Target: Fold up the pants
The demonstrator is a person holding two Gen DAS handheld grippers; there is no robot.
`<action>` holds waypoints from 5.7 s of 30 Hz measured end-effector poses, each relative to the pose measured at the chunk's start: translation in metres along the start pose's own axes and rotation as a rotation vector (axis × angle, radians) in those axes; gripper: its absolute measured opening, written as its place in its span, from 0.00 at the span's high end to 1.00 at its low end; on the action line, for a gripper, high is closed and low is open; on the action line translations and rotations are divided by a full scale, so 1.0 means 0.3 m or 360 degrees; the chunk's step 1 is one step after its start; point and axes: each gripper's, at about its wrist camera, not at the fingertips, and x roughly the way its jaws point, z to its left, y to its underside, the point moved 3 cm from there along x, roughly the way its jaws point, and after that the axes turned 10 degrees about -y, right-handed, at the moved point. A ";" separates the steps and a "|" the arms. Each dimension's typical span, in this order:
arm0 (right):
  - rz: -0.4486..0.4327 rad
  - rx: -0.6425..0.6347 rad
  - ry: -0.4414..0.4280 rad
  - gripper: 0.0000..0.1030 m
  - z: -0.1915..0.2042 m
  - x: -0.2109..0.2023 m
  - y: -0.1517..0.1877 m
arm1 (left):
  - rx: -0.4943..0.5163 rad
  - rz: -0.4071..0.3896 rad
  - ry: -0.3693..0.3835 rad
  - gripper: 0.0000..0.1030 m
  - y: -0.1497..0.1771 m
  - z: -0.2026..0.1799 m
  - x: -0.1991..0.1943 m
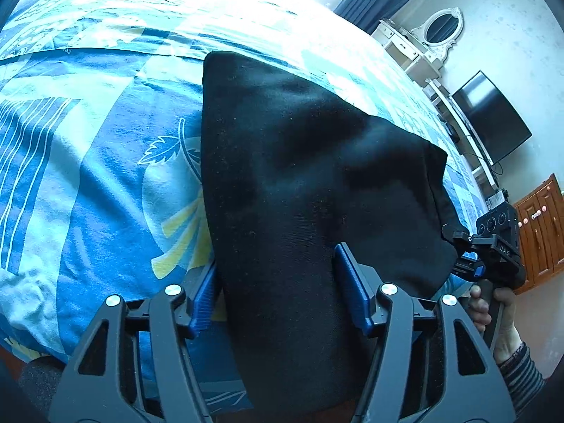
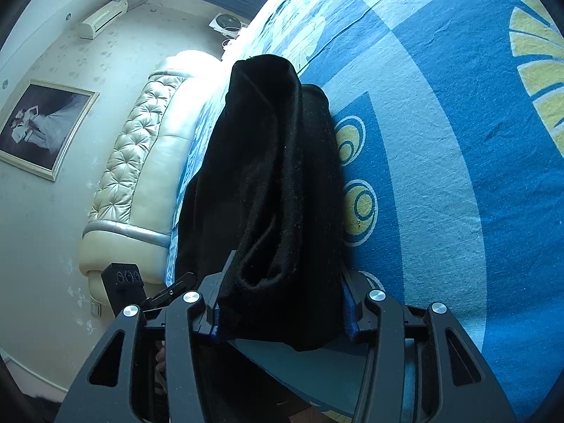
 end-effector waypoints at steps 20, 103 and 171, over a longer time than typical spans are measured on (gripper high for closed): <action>0.0031 -0.0046 -0.0067 0.58 -0.031 0.183 -0.318 | 0.0010 0.0034 0.0142 0.50 -0.294 0.046 0.225; -0.0107 0.0025 0.0019 0.64 -0.005 0.113 -0.276 | -0.0064 -0.0001 -0.0031 0.58 -0.257 -0.032 0.176; -0.0098 -0.0678 0.1012 0.27 0.154 -0.040 0.146 | 0.0123 -0.0262 -0.0661 0.07 0.112 -0.268 -0.112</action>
